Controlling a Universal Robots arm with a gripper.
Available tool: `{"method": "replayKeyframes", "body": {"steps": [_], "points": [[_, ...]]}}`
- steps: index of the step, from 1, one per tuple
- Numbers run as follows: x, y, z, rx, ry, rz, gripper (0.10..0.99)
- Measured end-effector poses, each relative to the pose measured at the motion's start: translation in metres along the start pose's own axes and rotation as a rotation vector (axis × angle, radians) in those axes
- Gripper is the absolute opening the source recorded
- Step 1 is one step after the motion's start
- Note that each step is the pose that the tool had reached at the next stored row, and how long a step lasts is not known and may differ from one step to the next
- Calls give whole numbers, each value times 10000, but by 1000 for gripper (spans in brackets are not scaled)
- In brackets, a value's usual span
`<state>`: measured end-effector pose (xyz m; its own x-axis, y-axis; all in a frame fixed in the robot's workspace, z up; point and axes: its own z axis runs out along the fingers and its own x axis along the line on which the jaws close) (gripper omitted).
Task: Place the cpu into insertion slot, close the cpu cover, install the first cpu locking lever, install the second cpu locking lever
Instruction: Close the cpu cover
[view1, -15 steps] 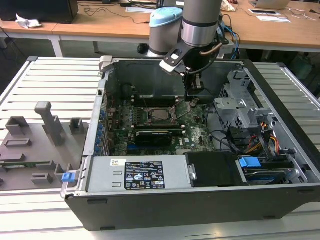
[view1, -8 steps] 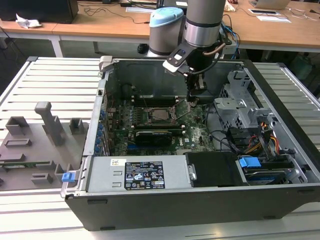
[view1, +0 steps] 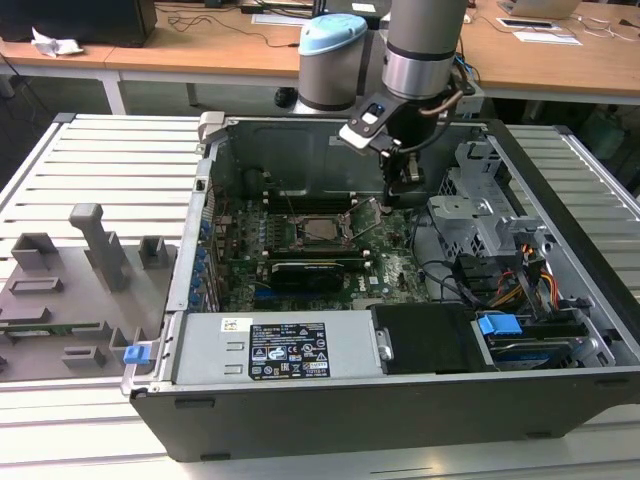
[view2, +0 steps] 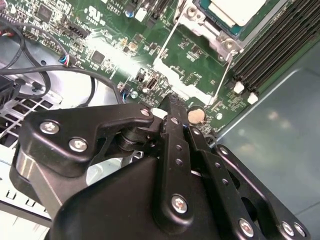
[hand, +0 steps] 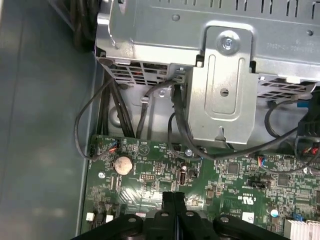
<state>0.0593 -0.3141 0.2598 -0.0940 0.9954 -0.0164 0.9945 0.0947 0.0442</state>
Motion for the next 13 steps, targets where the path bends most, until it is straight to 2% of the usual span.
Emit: {"method": "replayKeyframes", "body": {"steps": [9,11,13], "points": [[-1,30,146,87,9,0,106],[-1,30,146,160,19,-2,106],[-1,30,126,313,39,-3,106]]}}
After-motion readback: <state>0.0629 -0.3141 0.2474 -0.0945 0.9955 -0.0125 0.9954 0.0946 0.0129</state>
